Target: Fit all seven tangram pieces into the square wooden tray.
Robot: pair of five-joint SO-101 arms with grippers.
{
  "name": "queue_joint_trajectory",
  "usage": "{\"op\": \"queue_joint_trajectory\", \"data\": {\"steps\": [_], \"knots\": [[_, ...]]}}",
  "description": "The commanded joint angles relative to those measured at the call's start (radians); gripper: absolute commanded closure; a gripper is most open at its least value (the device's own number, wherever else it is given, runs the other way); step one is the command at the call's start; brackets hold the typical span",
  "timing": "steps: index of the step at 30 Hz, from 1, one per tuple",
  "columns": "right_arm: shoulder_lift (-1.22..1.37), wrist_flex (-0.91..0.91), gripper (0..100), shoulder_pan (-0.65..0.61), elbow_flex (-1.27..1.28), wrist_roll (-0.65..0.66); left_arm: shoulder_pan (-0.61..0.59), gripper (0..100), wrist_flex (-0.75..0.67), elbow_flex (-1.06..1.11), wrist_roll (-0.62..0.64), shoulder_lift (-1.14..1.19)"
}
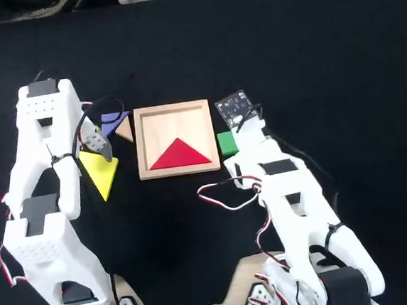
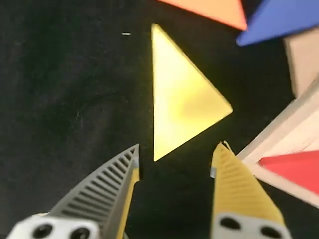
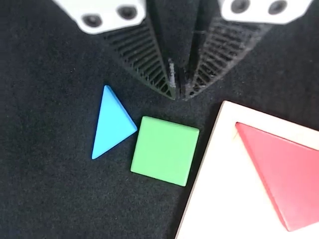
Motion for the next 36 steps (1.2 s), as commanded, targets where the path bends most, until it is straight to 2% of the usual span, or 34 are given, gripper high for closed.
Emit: {"op": "queue_joint_trajectory", "data": {"steps": [1, 6, 9, 14, 29, 32, 36], "knots": [[-0.031, -0.017, 98.6, -0.015, -0.002, 0.012, 0.019, 76, -0.026, 0.005, 0.061, -0.043], [-0.031, -0.018, 98.6, -0.015, -0.001, 0.014, 0.056, 76, -0.253, 0.186, 0.066, -0.043], [-0.031, -0.02, 98.6, -0.015, -0.001, 0.014, 0.054, 76, -0.353, 0.28, 0.141, -0.054], [-0.031, -0.021, 98.5, -0.015, -0.002, 0.014, 0.056, 66, -0.359, 0.3, 0.107, -0.054], [-0.031, -0.021, 98.5, -0.015, -0.005, 0.014, 0.012, 61, -0.196, 0.214, 0.046, -0.109], [-0.031, -0.021, 98.4, -0.015, -0.005, 0.014, -0.01, 61, -0.239, 0.234, 0.046, -0.144], [-0.031, -0.021, 98.4, -0.015, -0.004, 0.014, -0.038, 61, -0.422, 0.32, 0.04, -0.117]]}}
